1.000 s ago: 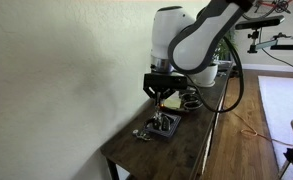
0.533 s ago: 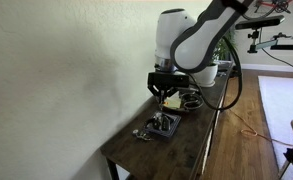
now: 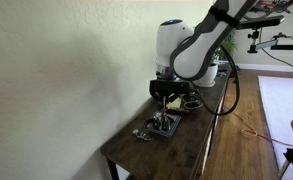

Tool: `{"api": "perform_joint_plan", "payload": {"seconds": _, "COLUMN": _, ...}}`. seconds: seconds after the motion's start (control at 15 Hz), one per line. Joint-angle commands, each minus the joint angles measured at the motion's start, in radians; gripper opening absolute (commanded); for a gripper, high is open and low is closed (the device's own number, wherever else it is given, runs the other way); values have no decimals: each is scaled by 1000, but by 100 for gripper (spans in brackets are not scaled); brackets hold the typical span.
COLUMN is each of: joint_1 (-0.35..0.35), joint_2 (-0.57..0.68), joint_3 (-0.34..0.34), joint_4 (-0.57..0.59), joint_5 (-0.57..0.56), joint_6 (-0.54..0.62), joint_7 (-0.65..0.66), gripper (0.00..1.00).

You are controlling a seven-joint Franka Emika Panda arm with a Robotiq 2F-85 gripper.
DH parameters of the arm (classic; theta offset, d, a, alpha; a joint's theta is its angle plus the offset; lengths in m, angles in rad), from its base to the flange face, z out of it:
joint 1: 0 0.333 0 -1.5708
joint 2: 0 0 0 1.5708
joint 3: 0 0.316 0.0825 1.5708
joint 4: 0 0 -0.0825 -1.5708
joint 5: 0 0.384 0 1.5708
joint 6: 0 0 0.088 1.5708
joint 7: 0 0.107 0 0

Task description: Put the keys on the table on the rectangular thing

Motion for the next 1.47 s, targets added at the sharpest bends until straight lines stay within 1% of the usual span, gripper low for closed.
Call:
{"api": "perform_joint_plan", "payload": {"seconds": 0.0, "joint_1": -12, "joint_2": 41, "joint_3": 13, "joint_4": 37, "joint_5": 11, "joint_6": 24, "joint_7": -13, "gripper": 6}}
{"api": "perform_joint_plan", "payload": {"seconds": 0.13, "joint_1": -11, "joint_2": 57, "joint_3": 14, "joint_4": 51, "joint_5": 10, "joint_6": 30, "joint_7": -23, "gripper": 6}}
{"api": "perform_joint_plan", "payload": {"seconds": 0.2, "joint_1": -13, "joint_2": 65, "joint_3": 17, "joint_4": 58, "joint_5": 16, "joint_6": 29, "joint_7": -26, "gripper": 32}}
{"api": "perform_joint_plan", "payload": {"seconds": 0.27, "joint_1": -11, "joint_2": 69, "joint_3": 17, "joint_4": 61, "joint_5": 16, "joint_6": 30, "joint_7": -26, "gripper": 33}}
{"api": "perform_joint_plan", "payload": {"seconds": 0.47, "joint_1": -5, "joint_2": 63, "joint_3": 20, "joint_4": 56, "joint_5": 20, "joint_6": 29, "joint_7": -32, "gripper": 52}}
{"api": "perform_joint_plan", "payload": {"seconds": 0.67, "joint_1": 5, "joint_2": 29, "joint_3": 27, "joint_4": 23, "joint_5": 21, "joint_6": 36, "joint_7": -30, "gripper": 70}}
{"api": "perform_joint_plan", "payload": {"seconds": 0.93, "joint_1": 12, "joint_2": -11, "joint_3": 52, "joint_4": -8, "joint_5": 38, "joint_6": 36, "joint_7": -29, "gripper": 97}}
{"api": "perform_joint_plan", "payload": {"seconds": 1.07, "joint_1": 21, "joint_2": -23, "joint_3": 63, "joint_4": -17, "joint_5": 44, "joint_6": 28, "joint_7": -19, "gripper": 100}}
{"api": "perform_joint_plan", "payload": {"seconds": 1.4, "joint_1": 44, "joint_2": -44, "joint_3": 84, "joint_4": -29, "joint_5": 56, "joint_6": 15, "joint_7": -2, "gripper": 100}}
